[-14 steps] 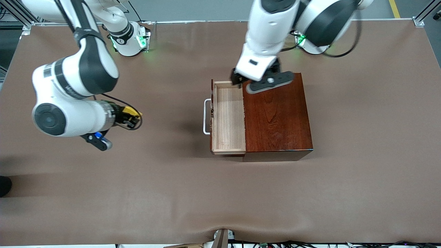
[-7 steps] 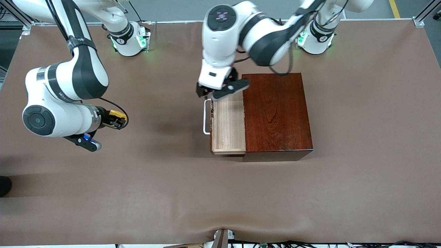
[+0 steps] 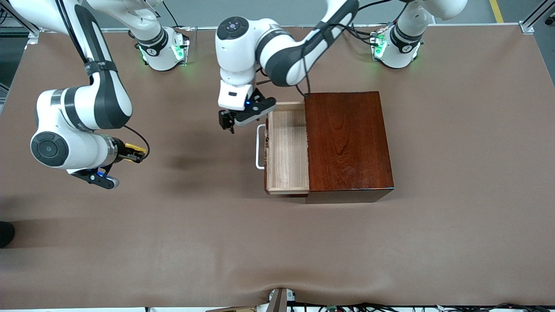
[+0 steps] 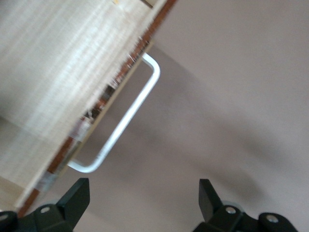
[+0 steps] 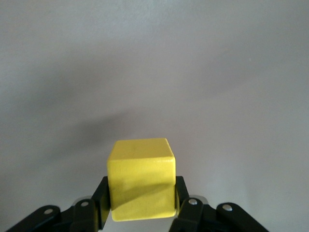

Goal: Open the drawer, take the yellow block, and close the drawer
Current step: 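Set the cube down with the right gripper while the left gripper hooks the handle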

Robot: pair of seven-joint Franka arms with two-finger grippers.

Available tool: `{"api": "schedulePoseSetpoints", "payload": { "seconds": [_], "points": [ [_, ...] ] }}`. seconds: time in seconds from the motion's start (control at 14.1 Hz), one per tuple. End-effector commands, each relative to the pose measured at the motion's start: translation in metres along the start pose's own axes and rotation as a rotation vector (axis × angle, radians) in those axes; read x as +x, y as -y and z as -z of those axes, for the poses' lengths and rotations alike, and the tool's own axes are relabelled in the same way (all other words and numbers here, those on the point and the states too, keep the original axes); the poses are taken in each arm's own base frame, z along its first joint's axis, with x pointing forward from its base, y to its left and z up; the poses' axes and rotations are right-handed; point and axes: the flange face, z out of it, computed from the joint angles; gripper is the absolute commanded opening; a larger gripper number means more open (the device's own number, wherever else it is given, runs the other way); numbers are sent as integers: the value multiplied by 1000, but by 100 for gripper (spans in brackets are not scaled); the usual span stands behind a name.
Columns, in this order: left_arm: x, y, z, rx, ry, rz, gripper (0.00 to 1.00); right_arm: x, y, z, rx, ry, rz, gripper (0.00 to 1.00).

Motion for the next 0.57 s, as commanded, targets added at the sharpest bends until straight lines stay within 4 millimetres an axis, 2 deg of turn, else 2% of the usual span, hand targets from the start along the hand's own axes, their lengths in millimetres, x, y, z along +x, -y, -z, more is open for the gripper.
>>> {"api": "schedulePoseSetpoints", "payload": {
  "seconds": [0.0, 0.21, 0.28, 0.35, 0.5],
  "points": [
    [1, -9, -6, -32, -30, 16, 100, -4, -32, -15, 14, -26, 61, 0],
    [-19, -11, -34, -61, -61, 64, 100, 12, -64, -45, 46, -63, 145, 0],
    [-28, -8, -53, -45, -84, 75, 100, 15, -73, -57, 57, -82, 167, 0],
    [-37, -5, -70, -30, -106, 90, 100, 16, -76, -67, 62, -99, 193, 0],
    [-49, -3, -83, -38, -127, 123, 100, 18, -84, -87, 69, -125, 203, 0]
  ]
}}
